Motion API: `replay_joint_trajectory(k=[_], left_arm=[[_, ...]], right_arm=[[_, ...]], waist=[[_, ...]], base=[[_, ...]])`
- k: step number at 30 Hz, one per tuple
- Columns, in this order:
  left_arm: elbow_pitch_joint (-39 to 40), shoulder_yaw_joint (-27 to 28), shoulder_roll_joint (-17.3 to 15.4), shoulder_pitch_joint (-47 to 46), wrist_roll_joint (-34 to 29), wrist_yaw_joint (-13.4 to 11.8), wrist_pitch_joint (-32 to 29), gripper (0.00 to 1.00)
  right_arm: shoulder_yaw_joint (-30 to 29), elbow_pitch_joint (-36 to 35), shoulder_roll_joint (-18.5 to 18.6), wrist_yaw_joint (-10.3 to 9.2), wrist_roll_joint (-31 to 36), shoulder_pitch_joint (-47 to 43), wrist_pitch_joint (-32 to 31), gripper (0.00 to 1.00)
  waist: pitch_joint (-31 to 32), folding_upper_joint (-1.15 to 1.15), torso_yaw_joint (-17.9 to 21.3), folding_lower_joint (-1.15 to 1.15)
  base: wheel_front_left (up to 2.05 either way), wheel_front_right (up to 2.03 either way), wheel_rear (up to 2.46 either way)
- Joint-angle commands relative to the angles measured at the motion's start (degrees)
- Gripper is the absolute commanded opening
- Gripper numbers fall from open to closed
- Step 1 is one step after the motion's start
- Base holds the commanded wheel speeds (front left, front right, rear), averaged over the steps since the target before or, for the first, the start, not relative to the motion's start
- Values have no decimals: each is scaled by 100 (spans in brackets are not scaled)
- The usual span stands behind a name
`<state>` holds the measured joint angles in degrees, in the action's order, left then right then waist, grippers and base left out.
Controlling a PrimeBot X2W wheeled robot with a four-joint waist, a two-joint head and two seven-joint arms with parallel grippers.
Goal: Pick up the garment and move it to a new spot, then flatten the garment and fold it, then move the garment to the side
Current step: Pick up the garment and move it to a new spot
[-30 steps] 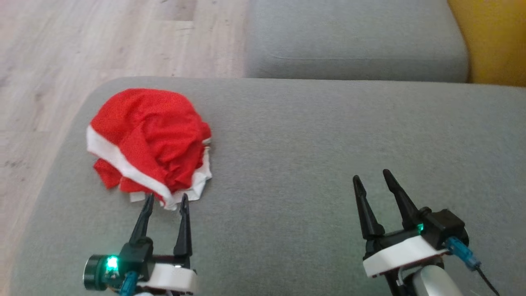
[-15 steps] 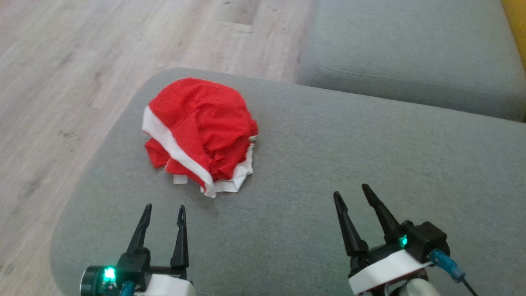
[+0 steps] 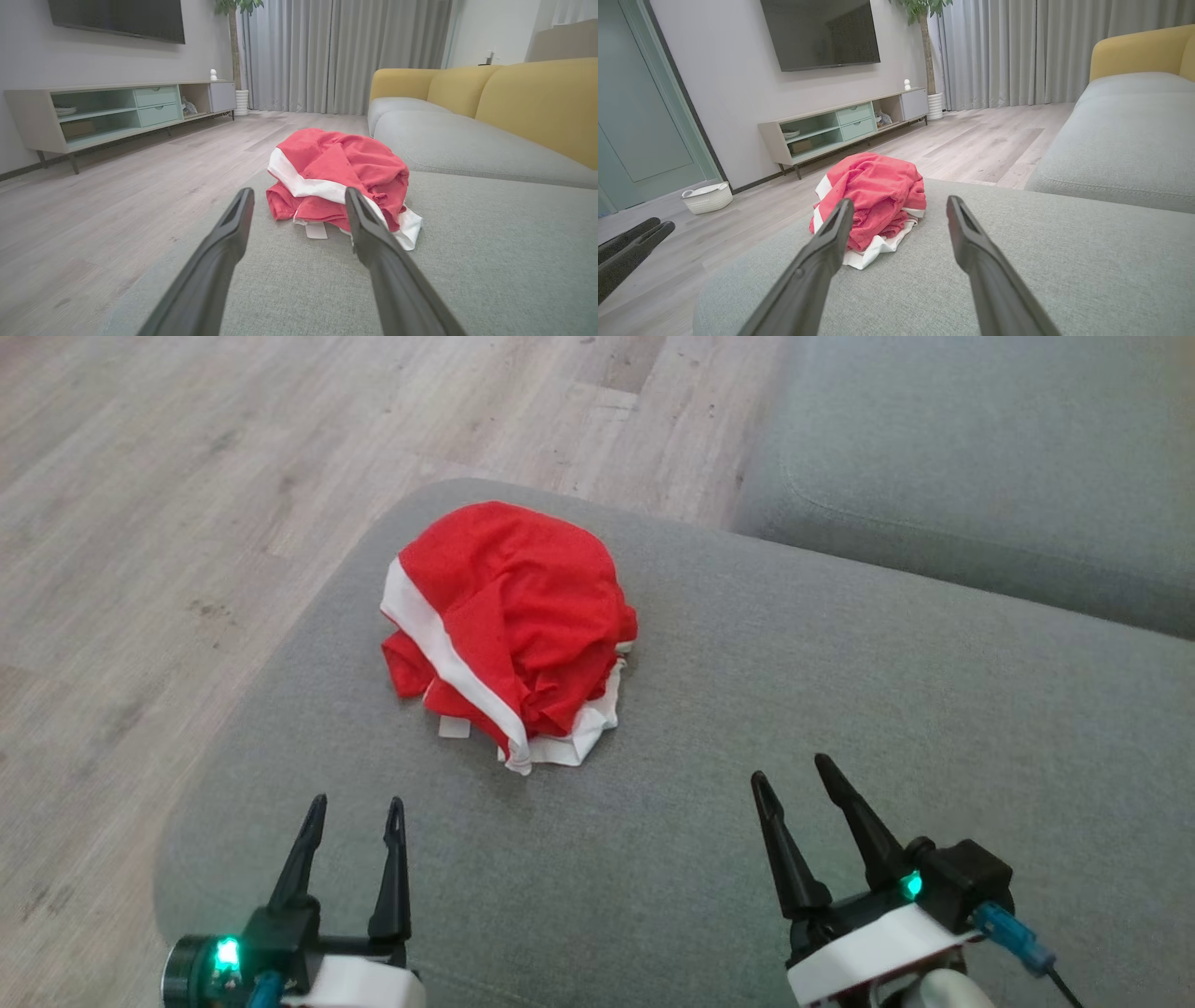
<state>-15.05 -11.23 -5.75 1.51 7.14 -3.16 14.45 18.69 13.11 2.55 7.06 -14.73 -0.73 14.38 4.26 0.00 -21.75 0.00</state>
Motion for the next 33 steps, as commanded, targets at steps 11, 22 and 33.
replay_joint_trajectory(k=[11,22,33], left_arm=[[-141,305,-868,-2413,289,796,-1020,100],[-1835,-186,-1692,-4894,1318,1061,-2812,100],[-3029,-983,-2177,-5492,2244,1064,-3402,0]], right_arm=[[95,-352,32,43,110,684,62,100],[47,-466,32,43,320,1250,62,100],[-38,-541,32,43,383,1412,62,100]], waist=[[-1180,0,898,0],[-2264,0,1579,0],[-2629,0,1756,0]], base=[[0,0,0],[0,0,0],[0,0,0]])
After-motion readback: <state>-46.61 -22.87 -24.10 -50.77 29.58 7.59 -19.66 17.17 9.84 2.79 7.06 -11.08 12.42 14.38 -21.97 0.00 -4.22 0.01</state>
